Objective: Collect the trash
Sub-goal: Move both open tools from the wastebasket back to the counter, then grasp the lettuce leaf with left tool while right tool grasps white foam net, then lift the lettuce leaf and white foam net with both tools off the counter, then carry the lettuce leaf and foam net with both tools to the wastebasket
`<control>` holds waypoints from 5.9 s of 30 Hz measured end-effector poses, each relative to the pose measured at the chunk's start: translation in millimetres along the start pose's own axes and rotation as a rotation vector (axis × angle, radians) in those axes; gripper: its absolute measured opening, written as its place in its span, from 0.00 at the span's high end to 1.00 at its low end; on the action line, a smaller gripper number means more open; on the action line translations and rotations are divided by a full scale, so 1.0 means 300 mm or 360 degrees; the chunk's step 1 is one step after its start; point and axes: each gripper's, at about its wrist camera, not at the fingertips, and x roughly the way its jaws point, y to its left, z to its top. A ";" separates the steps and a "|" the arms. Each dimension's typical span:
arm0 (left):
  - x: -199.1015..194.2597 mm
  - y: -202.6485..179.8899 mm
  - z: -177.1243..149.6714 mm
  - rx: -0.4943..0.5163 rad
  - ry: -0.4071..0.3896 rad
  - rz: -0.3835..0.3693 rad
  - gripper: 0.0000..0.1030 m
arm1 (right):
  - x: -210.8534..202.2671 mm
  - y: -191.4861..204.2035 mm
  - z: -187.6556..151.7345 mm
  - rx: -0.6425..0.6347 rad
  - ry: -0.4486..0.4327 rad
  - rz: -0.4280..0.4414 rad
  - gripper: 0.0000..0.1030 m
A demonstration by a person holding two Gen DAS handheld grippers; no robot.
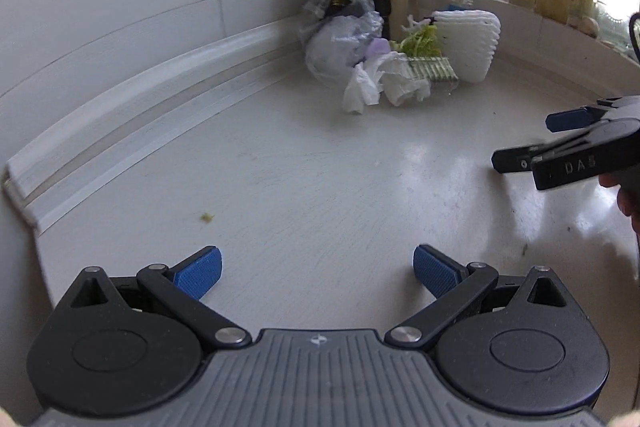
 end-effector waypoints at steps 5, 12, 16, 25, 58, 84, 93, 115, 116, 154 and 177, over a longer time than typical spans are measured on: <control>0.052 -0.004 0.035 -0.0005 -0.0024 -0.0035 0.00 | 0.049 -0.082 0.018 0.0132 0.0010 0.0049 0.00; 0.117 0.007 0.104 -0.0014 0.0008 -0.0027 0.00 | 0.076 -0.101 0.062 0.0035 0.0106 0.0147 0.00; 0.152 -0.004 0.134 0.0045 -0.0026 -0.0083 0.01 | 0.083 -0.103 0.069 0.0002 0.0064 0.0139 0.00; 0.191 -0.004 0.190 -0.0112 -0.0169 -0.0281 0.22 | 0.025 -0.123 0.096 0.0076 -0.0160 0.0291 0.00; 0.331 -0.227 0.515 0.0154 -0.0189 -0.0224 0.95 | 0.136 -0.336 0.234 0.0647 -0.0368 0.0312 0.74; -0.007 -0.155 0.559 0.0035 -0.0571 -0.0178 0.95 | -0.165 -0.262 0.283 0.0568 -0.0591 0.0267 0.80; -0.099 -0.098 0.518 -0.0010 -0.0580 -0.0175 0.95 | -0.253 -0.212 0.285 0.0540 -0.0622 0.0288 0.80; -0.410 0.006 0.366 -0.0128 -0.0709 -0.0345 0.95 | -0.460 -0.003 0.193 0.0476 -0.0516 0.0450 0.80; -0.419 0.013 0.353 -0.0139 -0.0699 -0.0351 0.95 | -0.466 0.012 0.186 0.0480 -0.0495 0.0456 0.80; -0.587 0.358 -0.353 -0.0478 -0.0112 -0.0264 0.95 | -0.636 0.735 -0.192 -0.0168 -0.0016 0.0888 0.80; -0.566 0.506 -0.540 -0.0714 -0.0040 -0.0182 0.96 | -0.643 0.939 -0.230 -0.0363 0.0004 0.0985 0.80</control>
